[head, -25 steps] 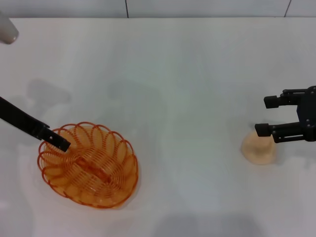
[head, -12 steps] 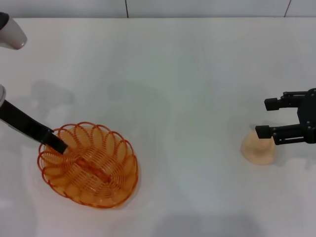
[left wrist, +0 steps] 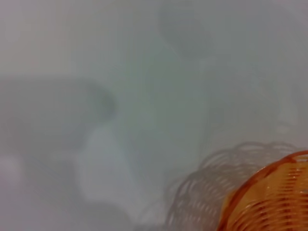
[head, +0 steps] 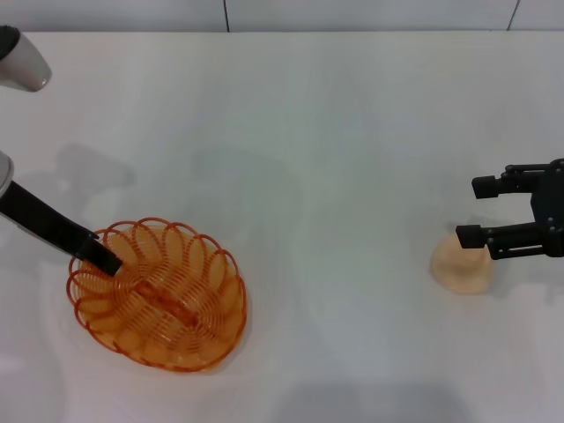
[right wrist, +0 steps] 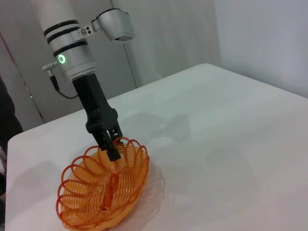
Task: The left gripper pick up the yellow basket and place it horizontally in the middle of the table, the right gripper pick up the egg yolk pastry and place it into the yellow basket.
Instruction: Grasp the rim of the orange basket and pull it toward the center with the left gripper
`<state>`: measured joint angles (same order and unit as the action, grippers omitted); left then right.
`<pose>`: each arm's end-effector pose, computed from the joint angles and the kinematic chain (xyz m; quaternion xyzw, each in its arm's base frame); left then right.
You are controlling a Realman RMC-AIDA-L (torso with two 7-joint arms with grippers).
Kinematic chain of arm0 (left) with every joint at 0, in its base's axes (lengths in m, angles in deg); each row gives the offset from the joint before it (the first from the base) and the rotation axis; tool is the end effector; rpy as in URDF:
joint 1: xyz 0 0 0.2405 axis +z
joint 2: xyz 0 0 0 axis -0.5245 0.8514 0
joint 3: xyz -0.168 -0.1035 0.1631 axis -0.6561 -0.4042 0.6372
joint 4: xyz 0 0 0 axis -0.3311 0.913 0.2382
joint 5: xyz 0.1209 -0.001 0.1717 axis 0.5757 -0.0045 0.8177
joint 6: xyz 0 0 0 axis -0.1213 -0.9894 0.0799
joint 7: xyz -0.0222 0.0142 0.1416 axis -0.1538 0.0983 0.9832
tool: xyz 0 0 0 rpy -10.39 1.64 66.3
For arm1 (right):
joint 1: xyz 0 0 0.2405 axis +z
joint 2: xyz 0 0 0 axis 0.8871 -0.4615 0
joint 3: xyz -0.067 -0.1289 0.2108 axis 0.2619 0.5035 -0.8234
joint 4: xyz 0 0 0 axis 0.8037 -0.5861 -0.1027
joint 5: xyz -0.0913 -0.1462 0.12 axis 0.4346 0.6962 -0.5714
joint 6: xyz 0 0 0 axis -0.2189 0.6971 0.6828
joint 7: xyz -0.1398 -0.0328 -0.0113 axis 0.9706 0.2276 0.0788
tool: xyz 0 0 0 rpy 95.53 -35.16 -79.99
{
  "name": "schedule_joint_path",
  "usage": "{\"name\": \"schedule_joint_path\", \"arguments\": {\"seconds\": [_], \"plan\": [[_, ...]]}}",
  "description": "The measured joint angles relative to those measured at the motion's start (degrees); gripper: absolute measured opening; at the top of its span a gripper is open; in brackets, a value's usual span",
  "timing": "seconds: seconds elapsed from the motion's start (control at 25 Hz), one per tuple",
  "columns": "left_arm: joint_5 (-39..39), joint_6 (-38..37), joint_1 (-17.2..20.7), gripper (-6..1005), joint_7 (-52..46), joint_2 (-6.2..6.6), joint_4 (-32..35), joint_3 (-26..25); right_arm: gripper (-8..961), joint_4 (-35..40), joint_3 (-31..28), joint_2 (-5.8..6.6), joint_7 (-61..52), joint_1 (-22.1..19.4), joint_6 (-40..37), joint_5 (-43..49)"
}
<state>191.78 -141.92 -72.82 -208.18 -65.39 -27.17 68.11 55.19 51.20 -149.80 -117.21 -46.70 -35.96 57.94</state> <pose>-0.2655 0.3546 0.0436 -0.8527 -0.4774 0.1848 0.1048 0.2251 0.3006 0.0633 -0.9632 0.1940 0.1425 0.1199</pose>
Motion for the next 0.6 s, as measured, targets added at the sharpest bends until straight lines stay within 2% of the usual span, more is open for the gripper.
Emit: {"name": "schedule_joint_path", "arguments": {"seconds": [0.48, 0.6], "plan": [[0.00, 1.97, 0.05, 375, -0.19, 0.01, 0.00, 0.17, 778, 0.03, -0.18, 0.00, 0.00, 0.00, 0.00, 0.00], [0.12, 2.54, -0.03, 254, -0.24, 0.21, -0.73, 0.18, 778, 0.03, -0.17, 0.00, 0.01, 0.00, 0.00, 0.00]]}}
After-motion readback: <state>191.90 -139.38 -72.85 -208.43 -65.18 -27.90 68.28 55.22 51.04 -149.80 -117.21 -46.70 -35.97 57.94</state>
